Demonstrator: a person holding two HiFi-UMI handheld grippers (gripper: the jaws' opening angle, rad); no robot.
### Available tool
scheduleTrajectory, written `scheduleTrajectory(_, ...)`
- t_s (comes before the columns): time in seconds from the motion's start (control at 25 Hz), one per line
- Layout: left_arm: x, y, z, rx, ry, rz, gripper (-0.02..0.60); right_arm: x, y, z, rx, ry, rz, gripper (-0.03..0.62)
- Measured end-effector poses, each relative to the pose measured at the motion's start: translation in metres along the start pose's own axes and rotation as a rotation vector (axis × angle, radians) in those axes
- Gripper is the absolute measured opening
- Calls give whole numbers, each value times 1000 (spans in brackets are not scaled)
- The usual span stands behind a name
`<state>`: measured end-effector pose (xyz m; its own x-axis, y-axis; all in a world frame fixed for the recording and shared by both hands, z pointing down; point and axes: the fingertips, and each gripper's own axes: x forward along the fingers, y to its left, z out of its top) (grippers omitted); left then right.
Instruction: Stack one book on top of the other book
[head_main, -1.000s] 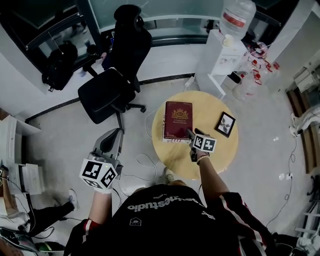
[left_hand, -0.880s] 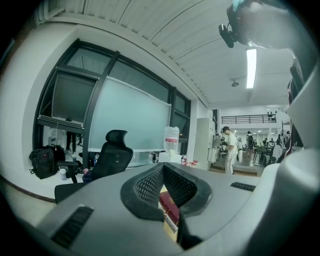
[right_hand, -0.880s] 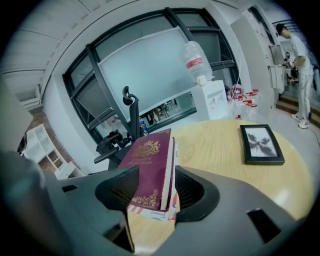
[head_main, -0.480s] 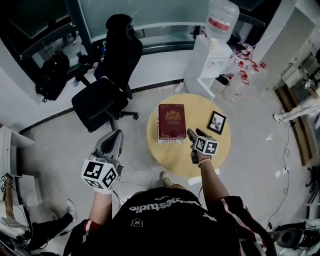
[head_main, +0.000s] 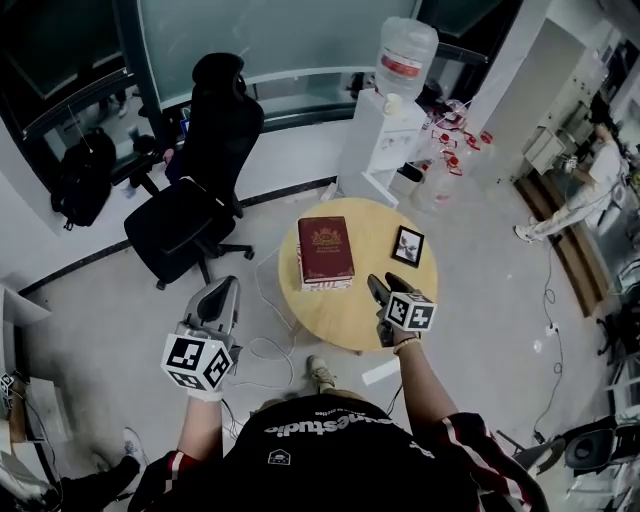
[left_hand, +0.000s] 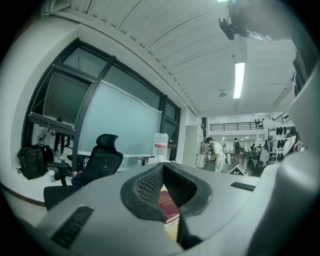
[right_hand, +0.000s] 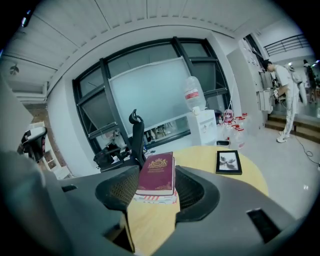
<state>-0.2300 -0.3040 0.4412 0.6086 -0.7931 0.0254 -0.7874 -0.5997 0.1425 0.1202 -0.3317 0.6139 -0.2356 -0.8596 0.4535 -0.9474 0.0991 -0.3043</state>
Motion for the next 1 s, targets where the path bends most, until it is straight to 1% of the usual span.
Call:
scheduleTrajectory(0.24, -2, -19, -7, 0, 4, -69, 15, -60, 2, -3, -41, -44, -57, 249)
scheduleTrajectory(0.44, 4, -30, 5, 14, -7, -97, 15, -105, -7, -2, -53, -73, -113, 250)
scheduleTrajectory(0.6, 15, -52, 15, 26, -16, -115, 15, -130, -16, 17, -68, -117, -120, 249)
scheduleTrajectory(0.76, 30, -79, 18, 35, -17, -123, 15, -154, -26, 46, -94, -177, -113, 249)
scheduleTrajectory(1.0, 53, -132, 29, 22, -35, -137, 15, -190, -31, 94, -141, -258, -70, 247)
